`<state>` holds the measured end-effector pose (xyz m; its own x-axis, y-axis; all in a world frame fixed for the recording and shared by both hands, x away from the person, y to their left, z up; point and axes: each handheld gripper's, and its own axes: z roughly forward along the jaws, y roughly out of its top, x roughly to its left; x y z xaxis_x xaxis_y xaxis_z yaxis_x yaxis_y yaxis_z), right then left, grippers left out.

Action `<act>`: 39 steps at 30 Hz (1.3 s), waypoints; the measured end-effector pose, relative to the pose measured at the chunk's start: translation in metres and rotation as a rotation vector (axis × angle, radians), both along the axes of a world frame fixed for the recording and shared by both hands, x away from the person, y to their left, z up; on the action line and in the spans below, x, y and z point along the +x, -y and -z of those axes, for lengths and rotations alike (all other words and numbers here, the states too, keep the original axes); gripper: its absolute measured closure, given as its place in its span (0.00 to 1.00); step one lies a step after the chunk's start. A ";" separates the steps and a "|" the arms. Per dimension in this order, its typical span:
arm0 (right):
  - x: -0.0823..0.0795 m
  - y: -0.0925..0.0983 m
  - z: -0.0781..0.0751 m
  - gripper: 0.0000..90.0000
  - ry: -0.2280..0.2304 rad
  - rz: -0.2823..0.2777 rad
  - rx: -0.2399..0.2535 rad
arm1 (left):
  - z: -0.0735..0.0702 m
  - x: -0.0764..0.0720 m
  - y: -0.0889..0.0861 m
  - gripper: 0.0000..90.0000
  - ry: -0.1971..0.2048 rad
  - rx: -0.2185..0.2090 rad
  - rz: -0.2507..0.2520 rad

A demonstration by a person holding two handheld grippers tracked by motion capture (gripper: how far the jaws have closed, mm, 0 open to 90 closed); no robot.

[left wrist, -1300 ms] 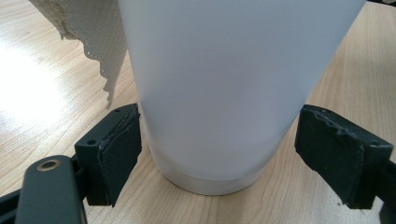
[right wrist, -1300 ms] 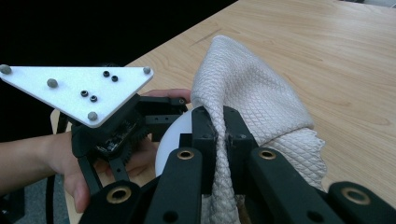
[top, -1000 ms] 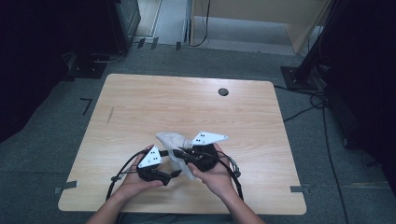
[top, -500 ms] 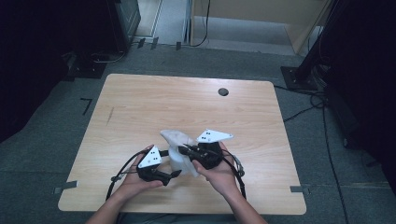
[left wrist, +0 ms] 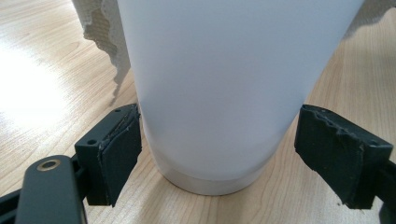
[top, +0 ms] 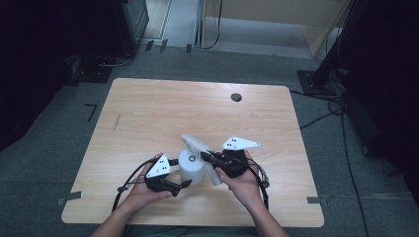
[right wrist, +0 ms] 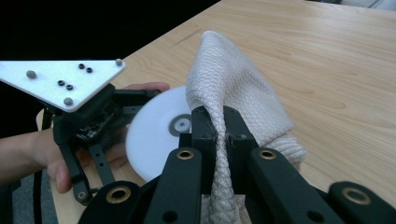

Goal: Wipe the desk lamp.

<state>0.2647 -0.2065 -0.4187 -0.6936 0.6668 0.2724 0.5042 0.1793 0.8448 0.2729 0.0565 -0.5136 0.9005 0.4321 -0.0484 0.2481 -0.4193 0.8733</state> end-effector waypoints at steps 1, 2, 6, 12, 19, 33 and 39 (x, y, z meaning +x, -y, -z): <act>0.000 0.003 0.000 0.95 -0.005 0.010 0.002 | 0.000 0.000 0.000 0.17 0.000 0.000 -0.001; -0.001 0.006 0.001 0.95 -0.006 0.018 0.003 | 0.000 0.000 0.000 0.17 0.000 0.000 -0.002; -0.005 0.014 0.007 0.95 -0.008 0.005 0.009 | 0.000 0.000 0.000 0.17 -0.001 0.001 -0.002; -0.012 0.020 0.019 0.95 -0.017 -0.003 -0.001 | 0.000 0.000 0.000 0.17 0.001 0.002 -0.002; -0.018 0.017 0.039 0.95 -0.067 -0.048 -0.013 | 0.000 0.000 0.001 0.18 0.007 0.006 0.000; -0.013 0.002 0.077 0.94 -0.116 -0.045 -0.172 | 0.000 0.000 0.000 0.17 0.011 0.007 0.003; -0.011 0.001 0.083 0.86 -0.125 -0.047 -0.249 | 0.000 0.000 0.000 0.17 0.008 0.006 0.004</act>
<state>0.2540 -0.2078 -0.5021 -0.6968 0.6919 0.1891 0.5877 0.3996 0.7036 0.2729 0.0567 -0.5134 0.9026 0.4288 -0.0384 0.2391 -0.4252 0.8730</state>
